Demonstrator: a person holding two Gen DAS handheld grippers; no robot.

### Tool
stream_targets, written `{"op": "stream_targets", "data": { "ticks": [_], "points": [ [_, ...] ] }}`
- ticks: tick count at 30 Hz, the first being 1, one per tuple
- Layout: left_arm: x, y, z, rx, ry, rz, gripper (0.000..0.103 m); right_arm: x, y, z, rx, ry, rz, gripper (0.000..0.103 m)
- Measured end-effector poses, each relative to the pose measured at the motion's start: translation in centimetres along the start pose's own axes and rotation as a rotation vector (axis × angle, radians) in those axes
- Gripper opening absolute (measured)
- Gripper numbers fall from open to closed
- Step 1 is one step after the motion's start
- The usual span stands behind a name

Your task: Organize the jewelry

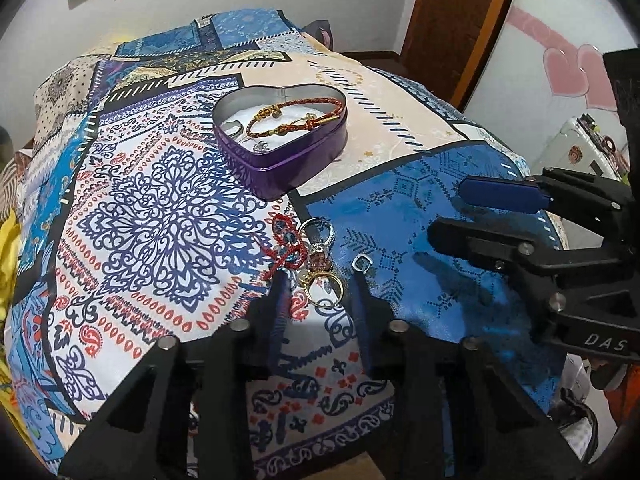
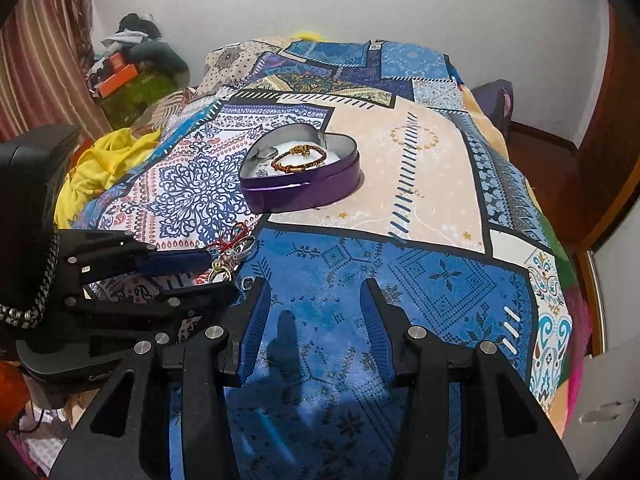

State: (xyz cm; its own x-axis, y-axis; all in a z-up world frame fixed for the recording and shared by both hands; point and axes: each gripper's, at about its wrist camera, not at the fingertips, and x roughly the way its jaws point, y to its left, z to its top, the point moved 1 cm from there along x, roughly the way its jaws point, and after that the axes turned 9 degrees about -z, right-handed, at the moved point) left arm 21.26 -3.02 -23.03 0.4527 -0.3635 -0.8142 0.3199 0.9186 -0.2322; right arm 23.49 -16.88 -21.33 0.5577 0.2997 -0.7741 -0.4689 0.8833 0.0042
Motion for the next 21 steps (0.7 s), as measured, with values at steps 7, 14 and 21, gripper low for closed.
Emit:
{"op": "stream_targets", "data": {
  "ticks": [7, 14, 21],
  "points": [
    [-0.4, 0.2, -0.4, -0.005, -0.015, -0.002, 0.014, 0.8, 0.9, -0.3, -0.012, 0.013, 0.028, 0.043],
    [-2.0, 1.8, -1.3, -0.058, -0.041, -0.016, 0.003, 1.7, 3.2, -0.3, -0.094, 0.018, 0.051, 0.043],
    [-3.4, 2.3, -1.5, -0.076, -0.074, -0.011, 0.003, 2.5, 5.3, -0.3, -0.185, -0.013, 0.012, 0.022]
  ]
}}
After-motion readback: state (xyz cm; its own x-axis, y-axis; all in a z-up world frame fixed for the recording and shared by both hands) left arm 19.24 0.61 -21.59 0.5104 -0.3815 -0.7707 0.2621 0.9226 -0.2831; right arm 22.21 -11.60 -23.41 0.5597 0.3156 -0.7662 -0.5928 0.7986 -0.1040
